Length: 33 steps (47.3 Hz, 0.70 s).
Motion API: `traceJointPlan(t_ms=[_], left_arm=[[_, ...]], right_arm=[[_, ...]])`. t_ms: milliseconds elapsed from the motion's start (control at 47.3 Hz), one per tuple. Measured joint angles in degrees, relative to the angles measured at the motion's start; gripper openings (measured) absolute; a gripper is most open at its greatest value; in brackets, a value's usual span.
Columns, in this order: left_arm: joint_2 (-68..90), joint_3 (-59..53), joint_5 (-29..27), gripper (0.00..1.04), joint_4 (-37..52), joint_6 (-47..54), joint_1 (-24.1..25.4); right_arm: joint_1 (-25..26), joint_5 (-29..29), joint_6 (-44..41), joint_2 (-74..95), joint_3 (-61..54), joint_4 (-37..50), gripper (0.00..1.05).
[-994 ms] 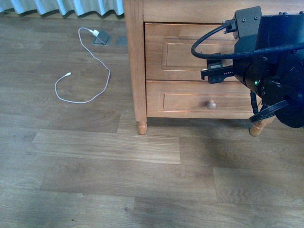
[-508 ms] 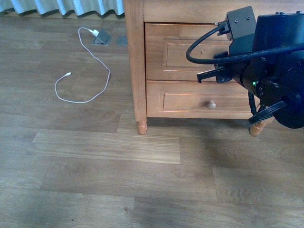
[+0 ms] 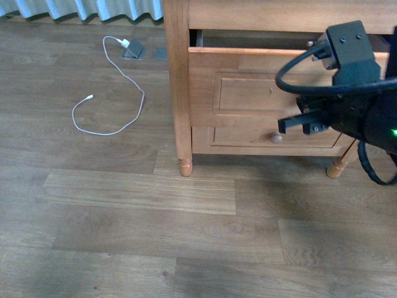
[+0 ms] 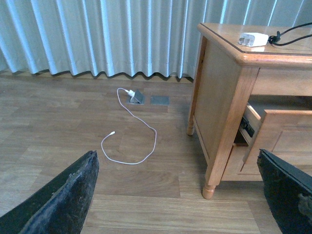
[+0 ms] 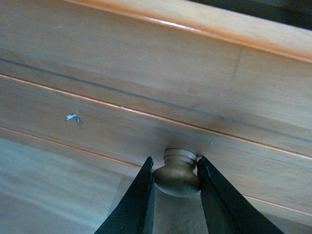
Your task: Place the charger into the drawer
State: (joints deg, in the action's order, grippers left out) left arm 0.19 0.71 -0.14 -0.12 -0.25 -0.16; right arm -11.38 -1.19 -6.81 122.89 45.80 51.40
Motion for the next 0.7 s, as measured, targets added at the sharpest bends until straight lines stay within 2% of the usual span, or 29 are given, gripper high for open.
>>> traceJointPlan(t_ms=[106,317,381,487,592,698], left_arm=[[0.0,0.0,0.0,0.99,0.0,0.0,0.0],[0.0,0.0,0.0,0.99,0.0,0.0,0.0],[0.0,0.0,0.0,0.99,0.0,0.0,0.0],[0.0,0.0,0.0,0.99,0.0,0.0,0.0],[0.0,0.0,0.0,0.99,0.0,0.0,0.0],[0.0,0.0,0.0,0.99,0.0,0.0,0.0]], right_arm=[[2.21,-6.34,0.2,-8.04,-12.39,0.74,0.21],[6.19,-15.54,0.61,-20.11,-28.61,-0.98,0.19],[7.04,-16.15,0.87,-23.58,-30.73,-3.28,0.28],[10.05,-16.79,0.81,-36.15,-33.86,-9.46,0.51],[12.41,-20.26,0.63,-53.0,-31.65,-23.58,0.74],[15.15,-22.58,1.86,-67.19,-27.71,-33.92,0.97]])
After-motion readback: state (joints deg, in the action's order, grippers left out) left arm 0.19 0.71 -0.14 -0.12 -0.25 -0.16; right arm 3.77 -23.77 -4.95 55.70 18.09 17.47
